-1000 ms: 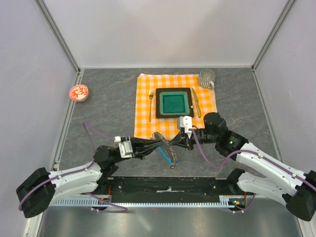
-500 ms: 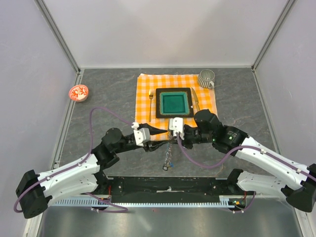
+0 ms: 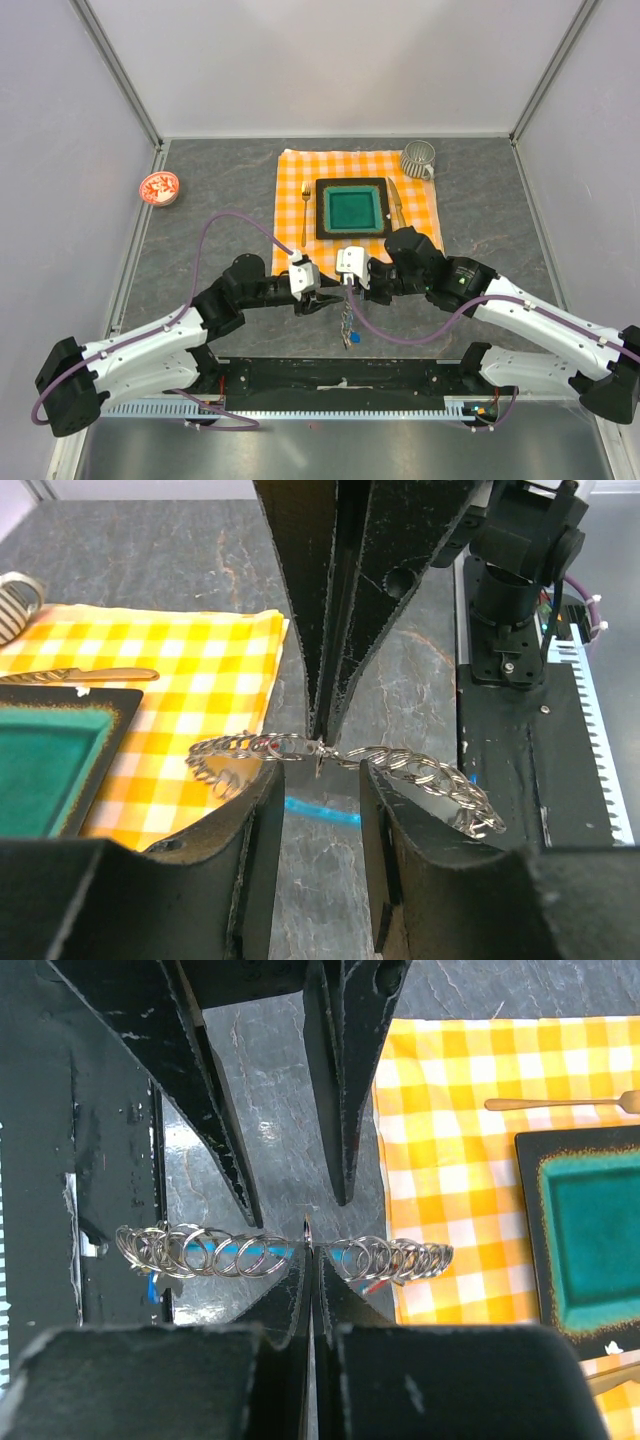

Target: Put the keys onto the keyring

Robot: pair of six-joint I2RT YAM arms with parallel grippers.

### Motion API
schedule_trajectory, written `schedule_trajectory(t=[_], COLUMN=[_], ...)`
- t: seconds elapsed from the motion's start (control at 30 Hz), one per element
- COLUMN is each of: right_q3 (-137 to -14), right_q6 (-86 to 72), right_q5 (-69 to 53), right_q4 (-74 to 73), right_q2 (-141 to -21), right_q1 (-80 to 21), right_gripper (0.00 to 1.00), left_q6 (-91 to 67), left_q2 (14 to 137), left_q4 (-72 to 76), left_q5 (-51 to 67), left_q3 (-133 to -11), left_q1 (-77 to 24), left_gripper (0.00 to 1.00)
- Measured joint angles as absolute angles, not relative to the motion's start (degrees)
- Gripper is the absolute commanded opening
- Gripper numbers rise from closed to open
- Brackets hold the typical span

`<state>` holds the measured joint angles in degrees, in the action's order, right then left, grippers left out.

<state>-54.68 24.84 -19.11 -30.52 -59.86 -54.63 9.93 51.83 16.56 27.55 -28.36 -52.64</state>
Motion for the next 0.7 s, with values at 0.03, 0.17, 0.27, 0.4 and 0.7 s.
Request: schedule_trajectory(t=[0.03, 0.17, 0.27, 0.4, 0.7], right_q3=[-54.7, -54.7, -54.7, -54.7, -54.7], right_q6=[24.9, 24.9, 24.9, 24.9, 25.1], right_q5=[-19.0, -18.9, -18.9, -18.9, -18.0], right_q4=[-30.6, -30.7, -30.7, -30.7, -30.9], right_q2=[-59.9, -59.9, -59.9, -59.9, -59.8], right_q1=[-54.7, -55.2, -55.4, -55.6, -55.7], right_gripper=[0.00, 0.00, 0.00, 0.00, 0.00], left_q6=[10.0, 10.2, 10.2, 10.2, 10.4], left_q2=[51.9, 53.6, 54.9, 55.5, 56.2], left_q4=[16.1, 15.9, 16.0, 16.1, 15.9], left_q5=[27.8, 28.9, 29.2, 29.9, 30.5], left_q3=[-28.4, -29.5, -30.1, -30.3, -30.4], left_q1=[-52.6, -52.6, -52.6, -52.6, -52.6], left_gripper=[0.41, 0.40, 0.38, 0.33, 0.02])
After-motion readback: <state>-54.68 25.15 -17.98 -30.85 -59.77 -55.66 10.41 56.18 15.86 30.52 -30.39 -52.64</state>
